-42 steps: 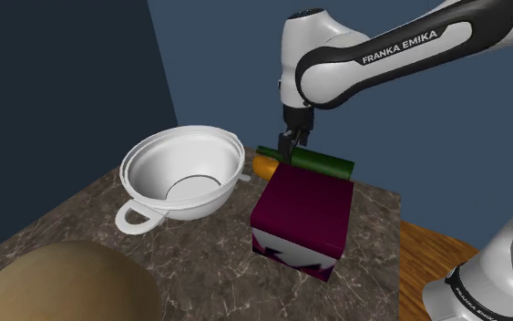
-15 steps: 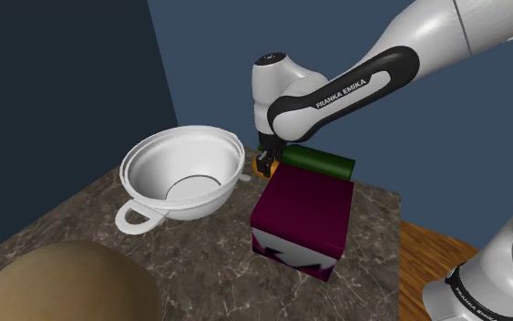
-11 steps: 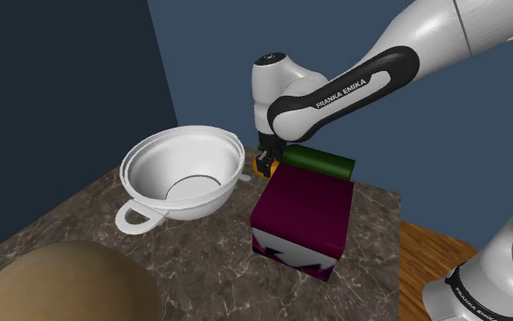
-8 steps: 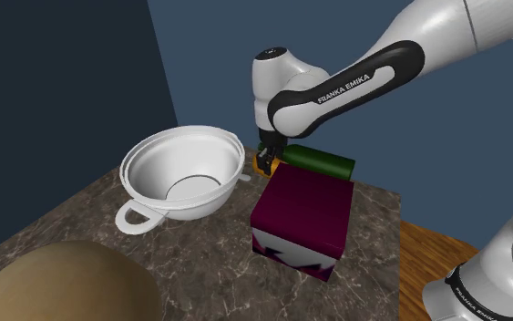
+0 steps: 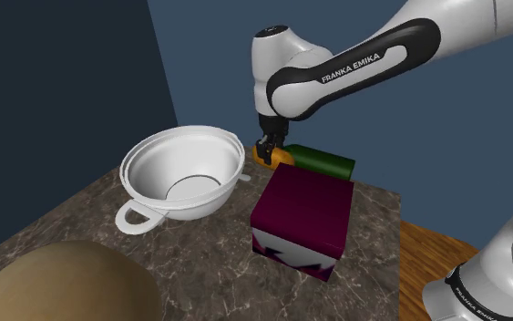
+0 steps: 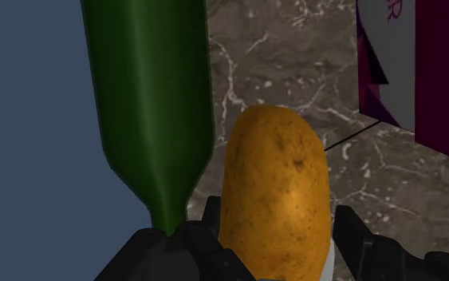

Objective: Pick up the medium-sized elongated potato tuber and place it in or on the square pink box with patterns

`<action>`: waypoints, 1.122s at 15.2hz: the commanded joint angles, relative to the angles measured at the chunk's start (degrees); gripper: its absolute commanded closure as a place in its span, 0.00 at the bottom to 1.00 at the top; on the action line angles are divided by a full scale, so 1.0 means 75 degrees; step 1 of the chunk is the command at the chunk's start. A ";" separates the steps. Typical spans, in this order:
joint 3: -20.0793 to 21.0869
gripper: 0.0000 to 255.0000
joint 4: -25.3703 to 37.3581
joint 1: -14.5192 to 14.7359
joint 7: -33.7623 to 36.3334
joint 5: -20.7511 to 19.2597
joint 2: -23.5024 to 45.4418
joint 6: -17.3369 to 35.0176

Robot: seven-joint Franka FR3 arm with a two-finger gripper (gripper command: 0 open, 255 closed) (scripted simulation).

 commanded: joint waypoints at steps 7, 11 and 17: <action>0.0020 1.00 0.0474 -0.0006 -0.0167 0.0163 -0.0316 -0.0768; 0.0024 1.00 0.0755 -0.0008 -0.0239 0.0221 -0.0429 -0.1153; 0.0028 1.00 0.1231 -0.0007 -0.0333 0.0286 -0.0550 -0.1738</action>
